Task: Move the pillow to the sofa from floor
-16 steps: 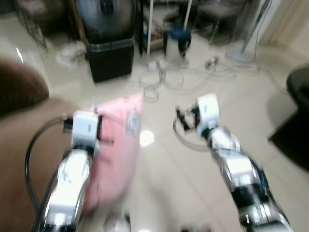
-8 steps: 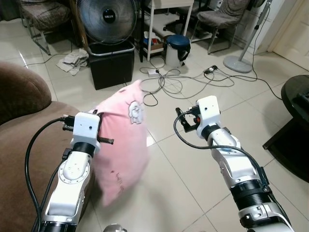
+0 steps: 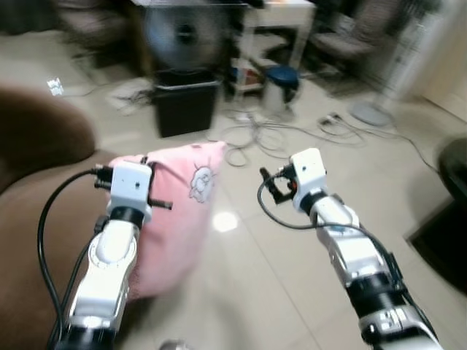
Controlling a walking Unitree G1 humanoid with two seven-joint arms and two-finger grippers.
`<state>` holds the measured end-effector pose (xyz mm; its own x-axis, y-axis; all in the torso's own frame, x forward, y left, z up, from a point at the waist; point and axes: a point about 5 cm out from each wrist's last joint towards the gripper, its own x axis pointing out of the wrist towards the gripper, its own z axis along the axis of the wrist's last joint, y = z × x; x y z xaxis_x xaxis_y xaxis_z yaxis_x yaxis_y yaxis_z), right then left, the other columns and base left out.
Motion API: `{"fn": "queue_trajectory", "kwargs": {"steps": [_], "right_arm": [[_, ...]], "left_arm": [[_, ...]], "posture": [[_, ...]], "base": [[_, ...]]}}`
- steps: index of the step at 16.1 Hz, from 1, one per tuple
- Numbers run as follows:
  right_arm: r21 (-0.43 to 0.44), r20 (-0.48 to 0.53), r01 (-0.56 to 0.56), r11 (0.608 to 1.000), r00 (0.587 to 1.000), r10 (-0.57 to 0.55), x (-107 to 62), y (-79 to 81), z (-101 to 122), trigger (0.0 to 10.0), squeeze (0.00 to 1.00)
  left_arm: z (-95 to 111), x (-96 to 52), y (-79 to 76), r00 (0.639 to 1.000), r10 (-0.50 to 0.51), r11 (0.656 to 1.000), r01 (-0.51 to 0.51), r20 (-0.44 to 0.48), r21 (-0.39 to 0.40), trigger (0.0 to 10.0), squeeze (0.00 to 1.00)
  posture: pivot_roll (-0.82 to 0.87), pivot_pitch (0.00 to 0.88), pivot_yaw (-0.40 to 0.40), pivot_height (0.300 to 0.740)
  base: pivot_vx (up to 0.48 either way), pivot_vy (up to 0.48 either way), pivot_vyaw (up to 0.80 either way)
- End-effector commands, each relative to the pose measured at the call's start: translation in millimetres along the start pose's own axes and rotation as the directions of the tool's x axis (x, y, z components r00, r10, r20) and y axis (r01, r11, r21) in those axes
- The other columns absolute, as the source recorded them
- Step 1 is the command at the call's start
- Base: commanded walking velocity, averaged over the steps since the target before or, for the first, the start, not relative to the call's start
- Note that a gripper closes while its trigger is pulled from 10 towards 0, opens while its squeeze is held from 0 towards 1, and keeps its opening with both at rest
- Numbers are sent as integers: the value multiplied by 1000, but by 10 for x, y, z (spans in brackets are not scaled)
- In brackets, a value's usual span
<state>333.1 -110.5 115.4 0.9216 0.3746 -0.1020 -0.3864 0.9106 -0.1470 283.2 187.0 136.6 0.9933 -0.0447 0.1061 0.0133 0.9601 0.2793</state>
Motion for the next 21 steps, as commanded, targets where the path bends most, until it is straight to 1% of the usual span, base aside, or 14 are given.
{"fn": "queue_trajectory", "kwargs": {"steps": [1, 5, 10, 11, 12, 13, 14, 16, 17, 20, 21], "right_arm": [[-22, 26, -28, 999, 999, 28, 39, 28, 78, 10000, 0], [-21, 27, -62, 998, 998, 62, 27, 95, 49, 10000, 0], [-17, 25, -127, 992, 991, 128, 11, 173, 27, 10000, 0], [8, 21, -141, 990, 990, 141, 7, 188, 10, 10000, 0], [10, 20, -135, 991, 991, 134, 4, 178, 4, 10000, 0], [11, 17, -130, 992, 991, 129, -4, 170, -14, 10000, 0], [17, 17, -123, 992, 992, 123, -10, 166, -22, 10000, 0], [21, 18, -123, 992, 992, 123, -28, 162, -32, 10000, 0], [23, 17, -124, 992, 992, 123, -40, 161, -41, 10000, 0], [17, 12, -129, 992, 992, 128, -51, 152, -52, 10000, 0], [-1, 9, -129, 992, 992, 129, -54, 132, -53, 10000, 0]], "left_arm": [[156, 55, 44, 997, 12, 1000, -14, 74, 14, 10000, 0], [195, 78, 77, 996, 7, 999, -10, 83, 33, 10000, 0], [224, 108, 59, 996, -24, 998, 18, 91, 66, 10000, 0], [223, 106, 67, 996, -12, 998, 6, 86, 68, 10000, 0], [205, 89, 79, 997, -7, 998, 2, 74, 66, 10000, 0], [187, 86, 76, 998, -16, 997, 11, 63, 78, 10000, 0], [178, 91, 77, 998, -27, 996, 22, 55, 90, 10000, 0], [176, 99, 76, 998, -38, 994, 33, 50, 100, 10000, 0], [168, 106, 73, 998, -46, 994, 42, 42, 106, 10000, 0], [157, 111, 52, 997, -66, 992, 62, 34, 106, 10000, 0], [163, 110, 33, 997, -71, 992, 67, 38, 106, 10000, 0]], "posture": [[234, 0, -96, 740], [242, 0, -90, 740], [236, 0, -81, 740], [235, 0, -80, 740], [235, 0, -80, 740], [235, 0, -80, 740], [226, 0, -63, 740], [226, 0, -63, 740], [214, 0, -47, 740], [214, 0, -47, 740], [212, 0, -47, 740]], "base": [[319, 0, 800], [322, 0, 800], [335, 0, 800], [319, 0, 0], [0, 0, 0], [0, 0, 0], [0, 0, 0], [0, 0, 0], [0, 0, 0], [0, 0, 0], [0, 0, 0]]}}
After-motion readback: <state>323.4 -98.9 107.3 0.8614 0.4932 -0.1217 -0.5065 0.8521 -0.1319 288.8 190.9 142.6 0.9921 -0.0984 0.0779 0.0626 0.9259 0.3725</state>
